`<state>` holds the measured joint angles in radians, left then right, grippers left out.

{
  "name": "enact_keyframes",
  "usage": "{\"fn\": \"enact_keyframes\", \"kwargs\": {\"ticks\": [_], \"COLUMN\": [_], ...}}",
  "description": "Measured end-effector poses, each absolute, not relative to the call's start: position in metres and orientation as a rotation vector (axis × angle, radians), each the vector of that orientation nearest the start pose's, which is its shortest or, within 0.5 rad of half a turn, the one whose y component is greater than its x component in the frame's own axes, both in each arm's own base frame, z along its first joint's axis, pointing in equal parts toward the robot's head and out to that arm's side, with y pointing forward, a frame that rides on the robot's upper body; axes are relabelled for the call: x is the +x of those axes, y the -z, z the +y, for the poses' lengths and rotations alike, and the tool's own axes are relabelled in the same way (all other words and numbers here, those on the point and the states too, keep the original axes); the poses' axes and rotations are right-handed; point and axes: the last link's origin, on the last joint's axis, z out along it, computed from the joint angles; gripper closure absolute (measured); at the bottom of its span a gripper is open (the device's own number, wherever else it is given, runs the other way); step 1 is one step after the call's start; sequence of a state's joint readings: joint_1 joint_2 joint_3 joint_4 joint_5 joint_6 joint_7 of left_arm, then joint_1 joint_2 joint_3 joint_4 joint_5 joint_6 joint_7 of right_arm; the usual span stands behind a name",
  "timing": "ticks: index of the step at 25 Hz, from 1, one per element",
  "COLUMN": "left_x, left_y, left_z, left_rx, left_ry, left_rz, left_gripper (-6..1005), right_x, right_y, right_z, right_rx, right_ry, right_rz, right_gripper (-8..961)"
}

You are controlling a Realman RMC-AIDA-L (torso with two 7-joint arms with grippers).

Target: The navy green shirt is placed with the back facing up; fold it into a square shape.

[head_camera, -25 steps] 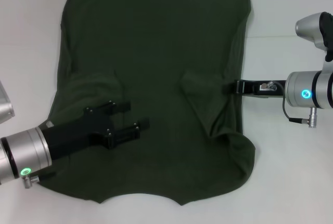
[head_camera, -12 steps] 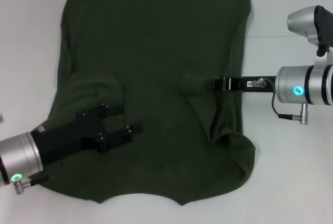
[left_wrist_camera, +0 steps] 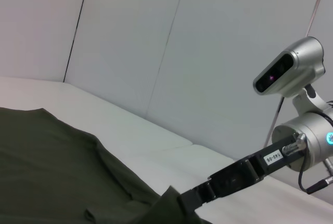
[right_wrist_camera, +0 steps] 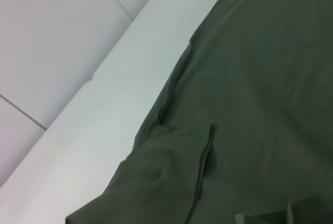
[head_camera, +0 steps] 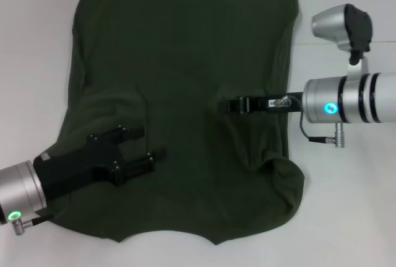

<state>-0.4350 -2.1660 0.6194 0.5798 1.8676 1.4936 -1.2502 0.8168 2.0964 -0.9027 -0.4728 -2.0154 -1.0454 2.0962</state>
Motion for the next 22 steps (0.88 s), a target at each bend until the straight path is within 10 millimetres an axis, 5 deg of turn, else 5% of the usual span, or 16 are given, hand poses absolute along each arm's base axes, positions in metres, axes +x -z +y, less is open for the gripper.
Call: {"fn": "enact_keyframes", "kwargs": {"ticks": [8,19,22], "left_x": [-0.276,-0.277,-0.276], "left_y": [0.027,0.026,0.026], "left_z": [0.306,0.306,0.304], "left_rx": [-2.493,-2.488,-2.496], "left_ry": [0.905,0.908,0.920], "left_rz": [-0.723,-0.729,-0.729], "left_gripper": [238,238,238], "right_x": [0.199,0.208,0.219], "right_y": [0.069,0.042,0.034], "right_z": [0.407,0.400,0.395], "right_rx": [-2.525,-2.520,-2.505], "right_ry": [-0.468,-0.608,-0.619], "right_rz": [1.311,1.283,1.301], "right_gripper": [858,649,498]}}
